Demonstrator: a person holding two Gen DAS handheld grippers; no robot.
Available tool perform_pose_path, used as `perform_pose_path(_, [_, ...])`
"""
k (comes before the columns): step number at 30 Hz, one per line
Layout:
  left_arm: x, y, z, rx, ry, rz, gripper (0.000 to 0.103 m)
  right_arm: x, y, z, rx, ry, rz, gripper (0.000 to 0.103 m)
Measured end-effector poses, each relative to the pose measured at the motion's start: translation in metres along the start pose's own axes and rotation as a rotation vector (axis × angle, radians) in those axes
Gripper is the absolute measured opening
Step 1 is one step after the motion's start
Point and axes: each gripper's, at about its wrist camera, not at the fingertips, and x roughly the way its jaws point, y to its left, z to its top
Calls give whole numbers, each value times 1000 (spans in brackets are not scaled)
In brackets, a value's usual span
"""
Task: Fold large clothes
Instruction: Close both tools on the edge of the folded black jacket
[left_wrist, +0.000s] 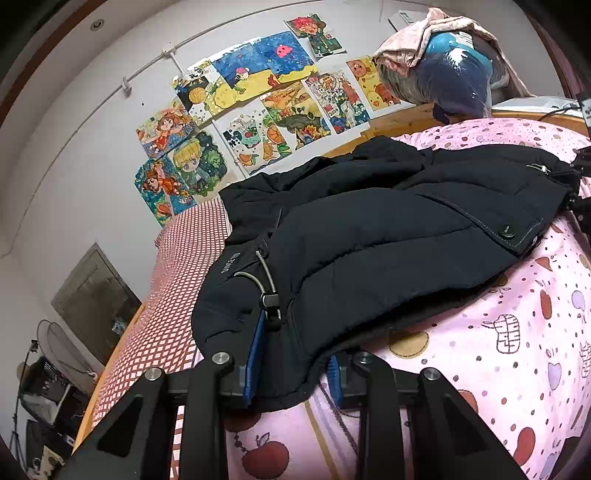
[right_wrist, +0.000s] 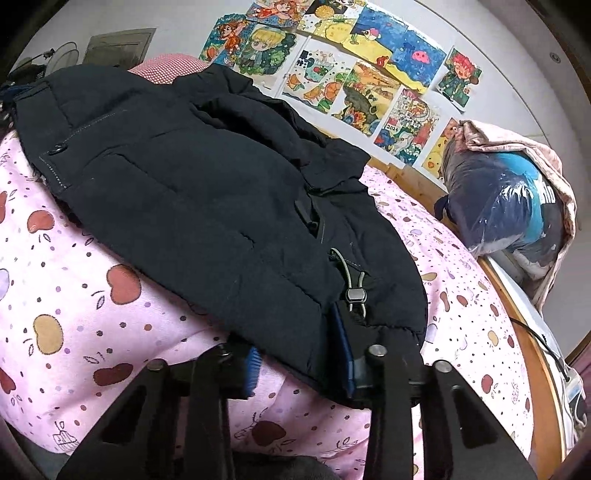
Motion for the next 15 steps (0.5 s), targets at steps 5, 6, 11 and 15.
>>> perform_pose_path(5, [1, 1, 1, 7, 8, 2, 25, -2, 7, 1, -29, 1, -42, 28])
perform_pose_path(6, [1, 2, 0, 4, 6, -1, 24, -2, 9, 1, -39, -2, -60, 27])
perform_pose_path(11, [-1, 4, 6, -22, -6, -36, 9, -11, 20, 2, -74, -28, -105, 17])
perform_pose_path(15, [-8, 2, 11, -17, -30, -22, 8, -16, 17, 4, -56, -37, -92, 14])
